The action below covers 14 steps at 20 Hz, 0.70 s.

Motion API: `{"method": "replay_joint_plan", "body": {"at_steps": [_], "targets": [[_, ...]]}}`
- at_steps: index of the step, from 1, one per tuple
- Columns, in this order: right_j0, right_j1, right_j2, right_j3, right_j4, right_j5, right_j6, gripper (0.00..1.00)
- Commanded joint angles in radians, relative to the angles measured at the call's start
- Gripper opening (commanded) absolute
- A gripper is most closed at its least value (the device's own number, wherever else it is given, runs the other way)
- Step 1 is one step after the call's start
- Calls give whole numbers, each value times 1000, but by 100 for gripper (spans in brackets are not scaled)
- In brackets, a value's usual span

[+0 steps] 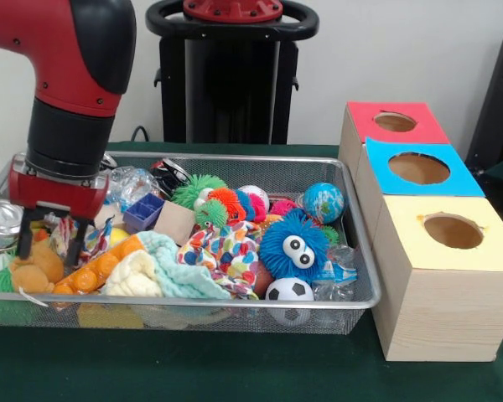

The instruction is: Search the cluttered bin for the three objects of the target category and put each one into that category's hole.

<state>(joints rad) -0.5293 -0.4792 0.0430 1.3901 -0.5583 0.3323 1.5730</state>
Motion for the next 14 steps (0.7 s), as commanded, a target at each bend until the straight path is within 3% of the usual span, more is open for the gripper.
{"method": "replay_joint_plan", "body": {"at_steps": [1,14], "targets": [[21,36,-36,-40,-63,94,-2,100],[-103,93,122,17,12,117,-73,100]]}}
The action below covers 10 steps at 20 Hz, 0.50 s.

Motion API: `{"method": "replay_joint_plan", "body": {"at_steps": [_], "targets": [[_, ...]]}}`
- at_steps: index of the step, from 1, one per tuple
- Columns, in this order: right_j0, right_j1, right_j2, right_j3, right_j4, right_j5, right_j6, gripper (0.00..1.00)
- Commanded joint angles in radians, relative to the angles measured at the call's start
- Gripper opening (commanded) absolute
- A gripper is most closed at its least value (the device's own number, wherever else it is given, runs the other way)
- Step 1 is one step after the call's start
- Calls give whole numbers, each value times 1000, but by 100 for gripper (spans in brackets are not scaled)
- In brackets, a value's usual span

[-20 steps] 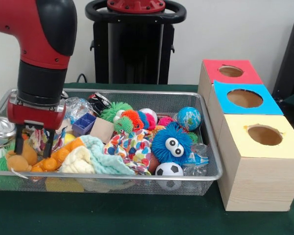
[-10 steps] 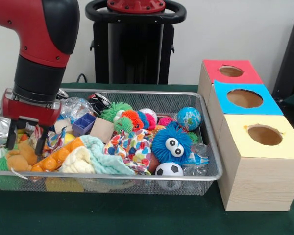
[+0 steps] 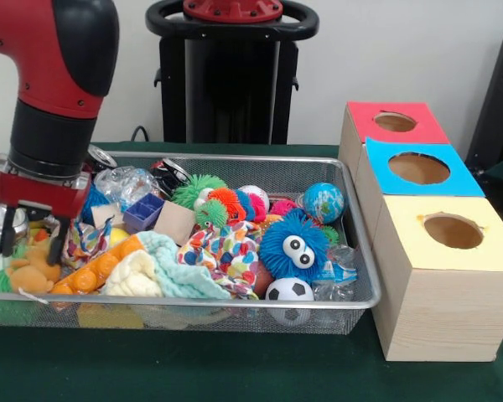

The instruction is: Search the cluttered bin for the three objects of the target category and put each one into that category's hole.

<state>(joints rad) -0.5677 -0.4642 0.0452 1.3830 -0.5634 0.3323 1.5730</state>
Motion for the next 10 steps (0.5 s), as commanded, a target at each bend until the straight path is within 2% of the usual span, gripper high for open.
{"method": "replay_joint_plan", "body": {"at_steps": [1,7,10], "targets": [[-70,81,128,27,17,115,-73,100],[-87,78,143,46,3,107,-67,100],[-127,85,190,70,21,113,-83,100]]}}
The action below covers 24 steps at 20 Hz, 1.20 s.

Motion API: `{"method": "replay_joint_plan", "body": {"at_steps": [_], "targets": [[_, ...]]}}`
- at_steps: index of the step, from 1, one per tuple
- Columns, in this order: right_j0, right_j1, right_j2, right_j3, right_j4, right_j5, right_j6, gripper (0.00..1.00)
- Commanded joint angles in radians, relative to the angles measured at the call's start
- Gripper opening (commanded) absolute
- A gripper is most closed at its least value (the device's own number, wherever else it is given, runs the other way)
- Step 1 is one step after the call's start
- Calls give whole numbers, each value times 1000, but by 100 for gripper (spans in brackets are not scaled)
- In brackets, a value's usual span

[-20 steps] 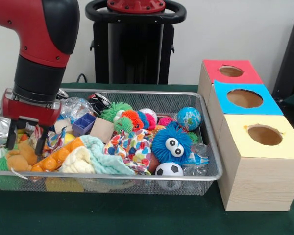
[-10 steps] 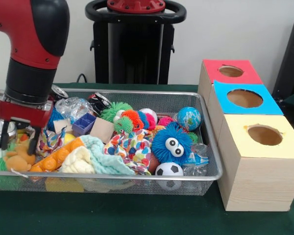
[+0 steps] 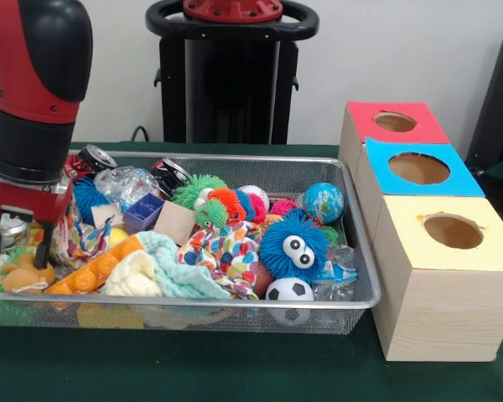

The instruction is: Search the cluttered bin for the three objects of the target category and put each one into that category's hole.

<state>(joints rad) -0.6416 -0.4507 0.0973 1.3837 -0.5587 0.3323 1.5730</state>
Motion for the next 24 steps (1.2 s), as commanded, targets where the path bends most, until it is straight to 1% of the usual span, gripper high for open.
{"method": "replay_joint_plan", "body": {"at_steps": [1,6,12,24], "targets": [[-61,73,148,76,15,104,-81,100],[-71,69,161,94,-3,74,-65,100],[-90,67,191,100,-11,67,-68,100],[-81,62,182,99,-32,46,-51,100]]}}
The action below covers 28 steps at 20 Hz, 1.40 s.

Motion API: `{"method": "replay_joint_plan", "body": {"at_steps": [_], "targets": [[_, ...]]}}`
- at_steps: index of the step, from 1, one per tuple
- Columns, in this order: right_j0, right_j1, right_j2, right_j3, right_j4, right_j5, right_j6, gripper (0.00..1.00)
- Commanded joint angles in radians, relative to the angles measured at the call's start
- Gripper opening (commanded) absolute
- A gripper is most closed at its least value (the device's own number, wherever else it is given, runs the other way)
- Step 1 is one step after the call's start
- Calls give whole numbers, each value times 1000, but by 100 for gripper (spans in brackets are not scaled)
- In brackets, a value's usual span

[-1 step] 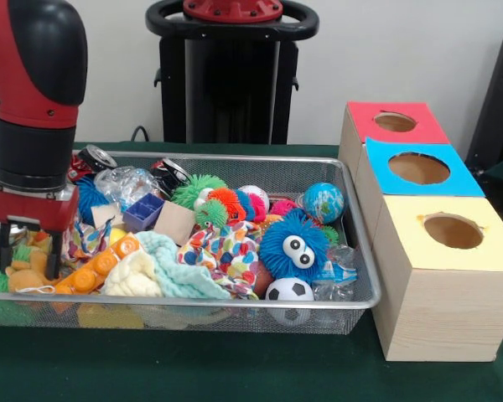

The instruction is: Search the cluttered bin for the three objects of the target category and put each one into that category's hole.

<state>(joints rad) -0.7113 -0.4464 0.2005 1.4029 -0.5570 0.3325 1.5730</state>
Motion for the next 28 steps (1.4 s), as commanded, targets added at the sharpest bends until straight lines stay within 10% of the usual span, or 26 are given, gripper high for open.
{"method": "replay_joint_plan", "body": {"at_steps": [1,28], "targets": [[-10,57,78,79,-34,46,-50,100],[2,58,61,71,-38,58,-46,100]]}}
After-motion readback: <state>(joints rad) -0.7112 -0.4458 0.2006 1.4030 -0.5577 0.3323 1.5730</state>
